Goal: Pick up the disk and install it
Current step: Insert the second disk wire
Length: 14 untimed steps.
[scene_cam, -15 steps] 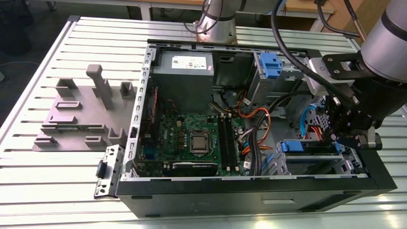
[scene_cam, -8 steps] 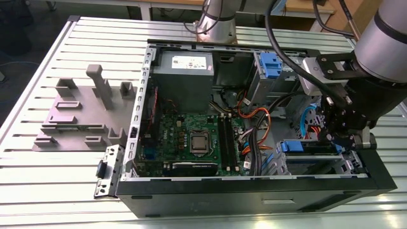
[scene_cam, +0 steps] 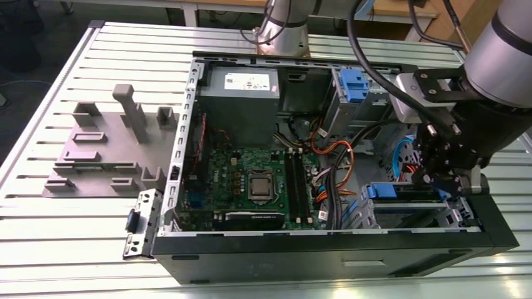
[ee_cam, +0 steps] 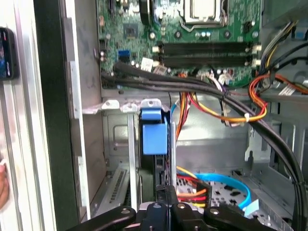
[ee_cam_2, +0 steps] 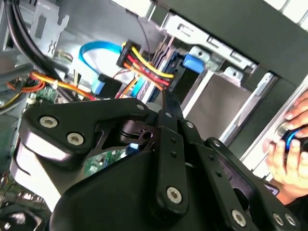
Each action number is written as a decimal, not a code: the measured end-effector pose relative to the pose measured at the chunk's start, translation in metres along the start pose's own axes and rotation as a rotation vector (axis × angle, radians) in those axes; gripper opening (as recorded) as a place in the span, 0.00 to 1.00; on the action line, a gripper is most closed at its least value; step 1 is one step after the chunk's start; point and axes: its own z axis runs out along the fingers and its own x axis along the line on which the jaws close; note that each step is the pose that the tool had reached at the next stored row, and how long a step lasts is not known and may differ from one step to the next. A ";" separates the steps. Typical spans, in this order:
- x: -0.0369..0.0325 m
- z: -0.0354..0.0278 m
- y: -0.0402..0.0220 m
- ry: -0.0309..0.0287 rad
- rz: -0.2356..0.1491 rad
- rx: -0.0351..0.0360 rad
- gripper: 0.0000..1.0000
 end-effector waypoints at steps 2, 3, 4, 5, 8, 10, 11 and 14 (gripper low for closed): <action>0.0000 0.0000 0.0000 0.0007 0.000 -0.0207 0.11; 0.0000 -0.0001 0.0000 0.0007 0.000 -0.0246 0.11; 0.0000 -0.0002 0.0000 0.0006 0.000 -0.0250 0.11; 0.0000 -0.0008 0.0000 0.0008 0.000 -0.0250 0.11; -0.0001 -0.0045 -0.0005 0.0006 0.000 -0.0251 0.11; -0.0004 -0.0076 -0.0009 0.0005 0.000 -0.0251 0.11; -0.0007 -0.0090 -0.0011 0.0006 0.000 -0.0251 0.11; -0.0014 -0.0131 -0.0015 0.0005 0.000 -0.0251 0.11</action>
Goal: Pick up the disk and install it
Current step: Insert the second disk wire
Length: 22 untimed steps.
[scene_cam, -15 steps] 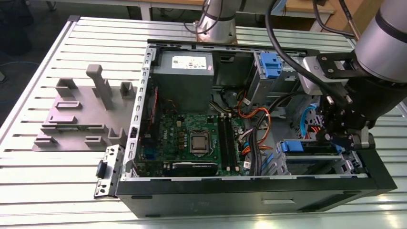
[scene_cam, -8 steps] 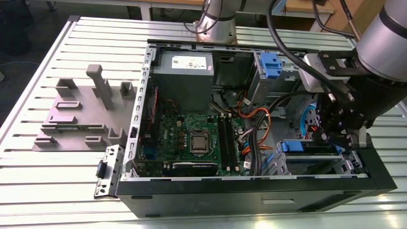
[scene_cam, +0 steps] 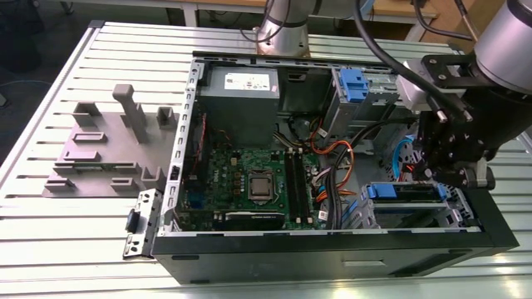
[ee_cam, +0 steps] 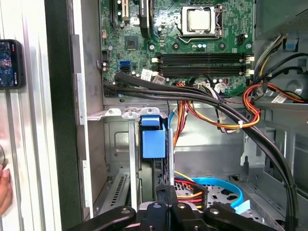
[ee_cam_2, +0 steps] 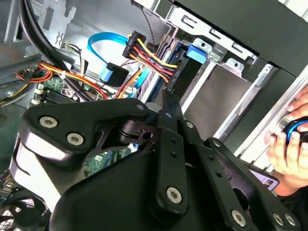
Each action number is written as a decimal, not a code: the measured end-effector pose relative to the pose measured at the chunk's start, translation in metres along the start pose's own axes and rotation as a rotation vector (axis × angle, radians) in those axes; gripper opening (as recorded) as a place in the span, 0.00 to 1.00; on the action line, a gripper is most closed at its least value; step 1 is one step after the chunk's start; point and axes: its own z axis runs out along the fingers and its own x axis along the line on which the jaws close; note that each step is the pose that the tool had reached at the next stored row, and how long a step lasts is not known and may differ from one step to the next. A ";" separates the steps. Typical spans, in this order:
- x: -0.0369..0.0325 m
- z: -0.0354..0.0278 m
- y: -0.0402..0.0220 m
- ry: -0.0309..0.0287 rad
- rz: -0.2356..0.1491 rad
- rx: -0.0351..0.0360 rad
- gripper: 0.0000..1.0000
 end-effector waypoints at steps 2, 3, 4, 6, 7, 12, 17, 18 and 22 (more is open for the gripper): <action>-0.0005 -0.0026 -0.0002 0.0001 0.000 0.0000 0.11; -0.0006 -0.0039 -0.0003 0.0002 0.000 0.0000 0.11; -0.0007 -0.0050 -0.0004 0.0000 0.000 0.0000 0.11; -0.0008 -0.0058 -0.0004 -0.0002 0.000 0.0000 0.11; -0.0008 -0.0058 -0.0004 -0.0003 0.000 0.0000 0.11; -0.0008 -0.0063 -0.0005 0.0001 0.000 0.0000 0.11; -0.0008 -0.0064 -0.0005 0.0000 0.000 0.0000 0.11; -0.0008 -0.0064 -0.0005 0.0000 0.000 0.0000 0.11; -0.0009 -0.0067 -0.0006 0.0005 0.000 -0.0096 0.11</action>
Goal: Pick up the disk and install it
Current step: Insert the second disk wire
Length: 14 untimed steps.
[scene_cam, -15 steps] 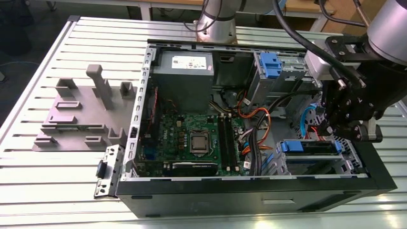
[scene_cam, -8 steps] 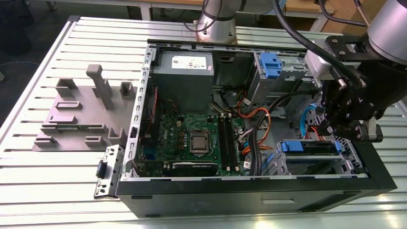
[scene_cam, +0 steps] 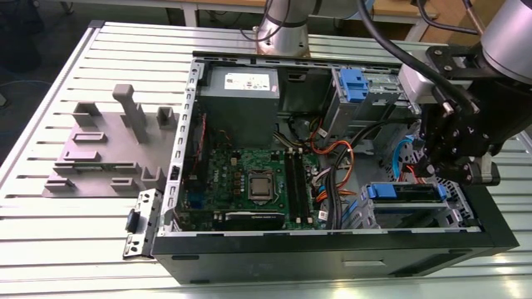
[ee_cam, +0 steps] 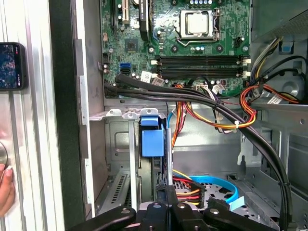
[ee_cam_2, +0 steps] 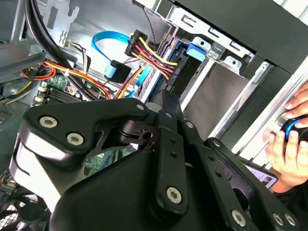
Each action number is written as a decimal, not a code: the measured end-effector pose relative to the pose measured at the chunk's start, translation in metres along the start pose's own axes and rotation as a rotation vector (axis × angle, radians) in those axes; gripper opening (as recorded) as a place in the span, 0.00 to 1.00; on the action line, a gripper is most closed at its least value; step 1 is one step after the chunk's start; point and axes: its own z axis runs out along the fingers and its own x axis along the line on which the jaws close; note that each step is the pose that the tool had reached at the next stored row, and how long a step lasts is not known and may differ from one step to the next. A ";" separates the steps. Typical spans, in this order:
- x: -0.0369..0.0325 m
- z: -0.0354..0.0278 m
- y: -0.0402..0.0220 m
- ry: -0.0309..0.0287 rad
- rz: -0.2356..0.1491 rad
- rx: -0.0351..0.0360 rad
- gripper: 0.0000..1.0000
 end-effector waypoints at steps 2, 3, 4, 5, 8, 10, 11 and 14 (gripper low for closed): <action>0.0000 -0.0001 -0.0001 -0.0006 0.000 -0.0072 0.11; 0.0000 -0.0002 -0.0001 -0.0006 0.000 -0.0103 0.11; -0.0002 -0.0003 0.0000 -0.0006 0.000 -0.0119 0.11; -0.0006 -0.0006 0.0000 -0.0005 0.000 -0.0125 0.11; -0.0026 -0.0014 -0.0001 -0.0005 0.000 -0.0136 0.11; -0.0043 -0.0020 -0.0001 -0.0004 0.000 -0.0138 0.11; -0.0052 -0.0022 -0.0001 -0.0005 0.000 -0.0138 0.11; -0.0078 -0.0034 0.0000 -0.0005 0.000 -0.0140 0.11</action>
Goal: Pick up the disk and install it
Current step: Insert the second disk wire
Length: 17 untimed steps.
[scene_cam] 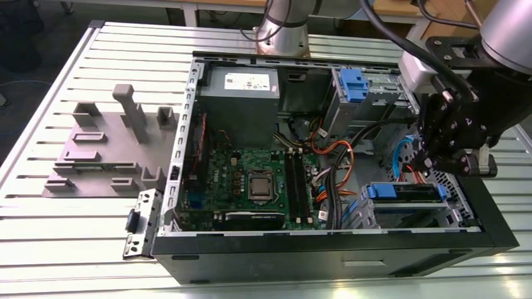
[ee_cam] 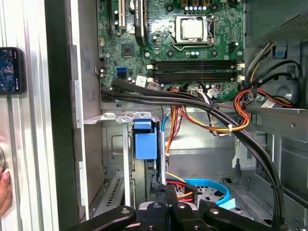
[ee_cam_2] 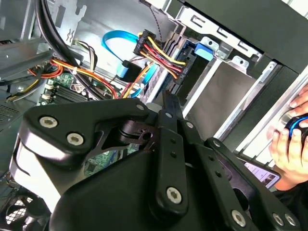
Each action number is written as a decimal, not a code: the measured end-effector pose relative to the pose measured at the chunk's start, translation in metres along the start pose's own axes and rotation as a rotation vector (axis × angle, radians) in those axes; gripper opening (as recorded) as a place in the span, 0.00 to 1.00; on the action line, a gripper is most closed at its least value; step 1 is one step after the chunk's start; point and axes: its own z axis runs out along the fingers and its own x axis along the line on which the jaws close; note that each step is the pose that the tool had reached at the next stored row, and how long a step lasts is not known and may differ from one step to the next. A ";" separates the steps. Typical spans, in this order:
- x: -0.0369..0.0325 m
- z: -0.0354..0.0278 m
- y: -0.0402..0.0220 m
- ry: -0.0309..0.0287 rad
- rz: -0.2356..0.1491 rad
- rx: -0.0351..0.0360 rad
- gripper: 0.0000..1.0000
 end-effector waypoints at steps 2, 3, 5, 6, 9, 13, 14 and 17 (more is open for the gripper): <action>-0.0020 -0.0006 0.0001 0.0004 0.000 0.0000 0.11; -0.0035 -0.0007 0.0002 0.0009 0.000 0.0000 0.11; -0.0064 -0.0006 0.0003 0.0014 0.000 0.0001 0.11; -0.0080 -0.0006 0.0004 0.0017 0.000 0.0001 0.11; -0.0113 -0.0007 0.0005 0.0074 0.000 0.0002 0.11; -0.0141 -0.0032 0.0005 0.0108 -0.001 0.0004 0.11; -0.0148 -0.0045 0.0004 0.0112 -0.001 0.0004 0.11; -0.0165 -0.0090 0.0002 0.0119 -0.001 0.0005 0.11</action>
